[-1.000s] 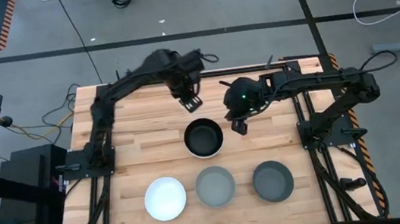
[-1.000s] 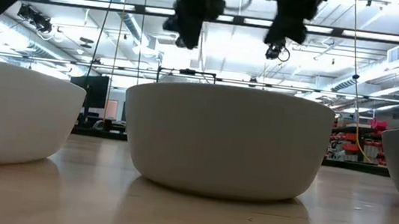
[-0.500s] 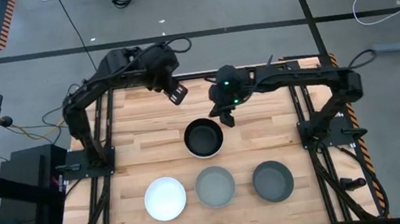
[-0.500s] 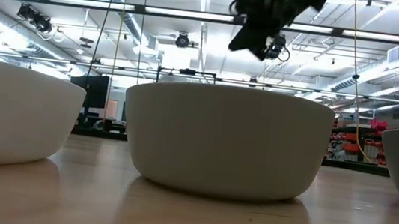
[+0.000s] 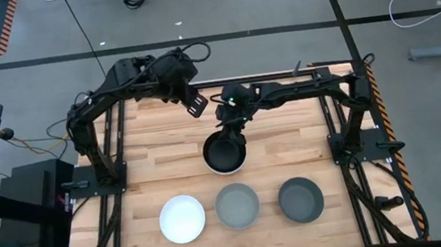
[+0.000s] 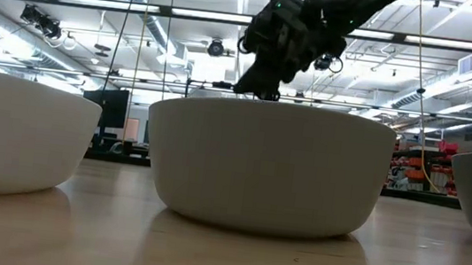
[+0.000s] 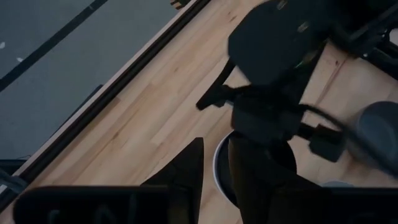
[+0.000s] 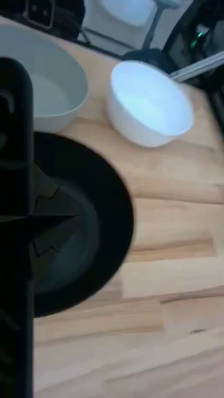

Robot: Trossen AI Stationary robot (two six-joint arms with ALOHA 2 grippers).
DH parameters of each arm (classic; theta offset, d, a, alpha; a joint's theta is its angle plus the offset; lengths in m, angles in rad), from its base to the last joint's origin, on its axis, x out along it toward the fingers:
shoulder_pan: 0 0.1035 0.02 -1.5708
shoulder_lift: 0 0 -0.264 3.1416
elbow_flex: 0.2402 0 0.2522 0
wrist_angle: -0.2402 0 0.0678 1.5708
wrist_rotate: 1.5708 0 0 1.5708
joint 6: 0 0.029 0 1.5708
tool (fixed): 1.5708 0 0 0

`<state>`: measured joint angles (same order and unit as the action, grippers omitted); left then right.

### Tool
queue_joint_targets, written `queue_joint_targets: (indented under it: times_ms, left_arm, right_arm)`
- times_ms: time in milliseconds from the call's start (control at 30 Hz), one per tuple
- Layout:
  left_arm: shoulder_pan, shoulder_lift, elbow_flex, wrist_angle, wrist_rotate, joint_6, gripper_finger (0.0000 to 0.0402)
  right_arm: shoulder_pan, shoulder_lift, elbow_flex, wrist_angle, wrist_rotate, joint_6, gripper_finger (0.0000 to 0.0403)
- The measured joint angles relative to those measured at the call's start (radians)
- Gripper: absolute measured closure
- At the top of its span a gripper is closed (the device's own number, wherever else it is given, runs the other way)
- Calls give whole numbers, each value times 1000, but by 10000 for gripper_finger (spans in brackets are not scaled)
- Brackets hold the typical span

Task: Nest bowls inside each other
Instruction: Stack the black bowl on top of the white bowl

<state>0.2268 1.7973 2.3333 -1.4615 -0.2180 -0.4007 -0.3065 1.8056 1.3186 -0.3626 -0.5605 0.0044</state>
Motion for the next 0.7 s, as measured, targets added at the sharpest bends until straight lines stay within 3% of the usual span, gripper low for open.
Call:
queue_joint_targets:
  times_ms: [700]
  left_arm:
    - [0, 0, -1, 70, -7, -7, 320]
  right_arm:
    - [-74, 101, 0, 89, -101, 11, 403]
